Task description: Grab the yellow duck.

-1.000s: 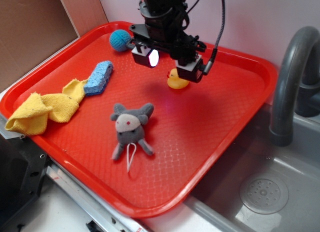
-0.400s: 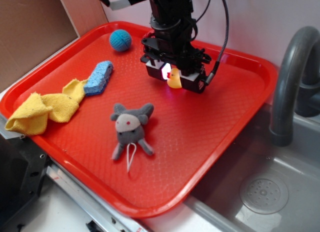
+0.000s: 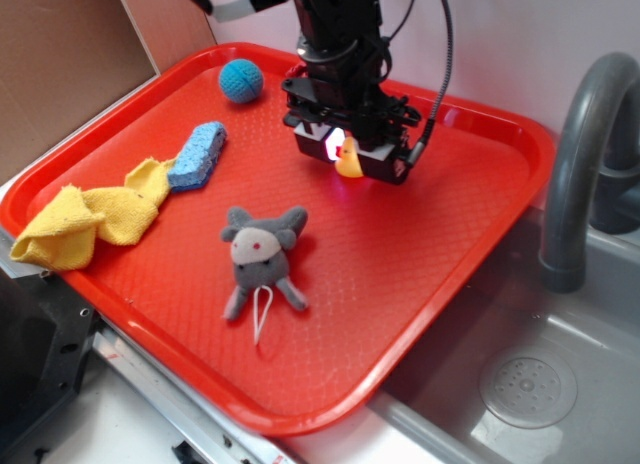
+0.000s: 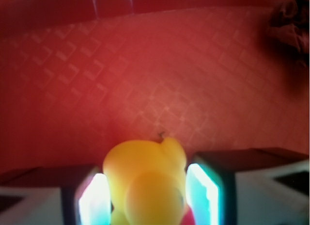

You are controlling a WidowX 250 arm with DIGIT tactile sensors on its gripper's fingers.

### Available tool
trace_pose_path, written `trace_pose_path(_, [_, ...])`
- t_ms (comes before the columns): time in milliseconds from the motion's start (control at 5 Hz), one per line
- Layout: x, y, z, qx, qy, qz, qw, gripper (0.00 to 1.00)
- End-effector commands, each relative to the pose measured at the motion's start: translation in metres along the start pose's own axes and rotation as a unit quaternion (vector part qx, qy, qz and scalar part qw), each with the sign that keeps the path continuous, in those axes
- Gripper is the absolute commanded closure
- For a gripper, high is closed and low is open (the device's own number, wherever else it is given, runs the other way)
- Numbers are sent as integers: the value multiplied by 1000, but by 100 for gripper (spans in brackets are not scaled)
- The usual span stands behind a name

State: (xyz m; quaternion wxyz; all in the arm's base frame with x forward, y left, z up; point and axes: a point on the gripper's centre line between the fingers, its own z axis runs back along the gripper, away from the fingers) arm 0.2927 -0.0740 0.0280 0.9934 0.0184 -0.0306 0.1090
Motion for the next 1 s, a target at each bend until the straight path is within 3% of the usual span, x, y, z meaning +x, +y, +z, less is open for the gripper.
trace_pose_path(0, [-22, 28, 103, -80, 24, -34, 996, 100])
trace_pose_path(200, [-51, 50, 151, -99, 20, -15, 995, 100])
trace_pose_path(400, [-67, 61, 168, -99, 21, -2, 995, 100])
trace_pose_path(600, [-75, 64, 174, -100, 1, 19, 995, 100])
trace_pose_path(800, [-66, 69, 167, -96, 15, 7, 995, 100])
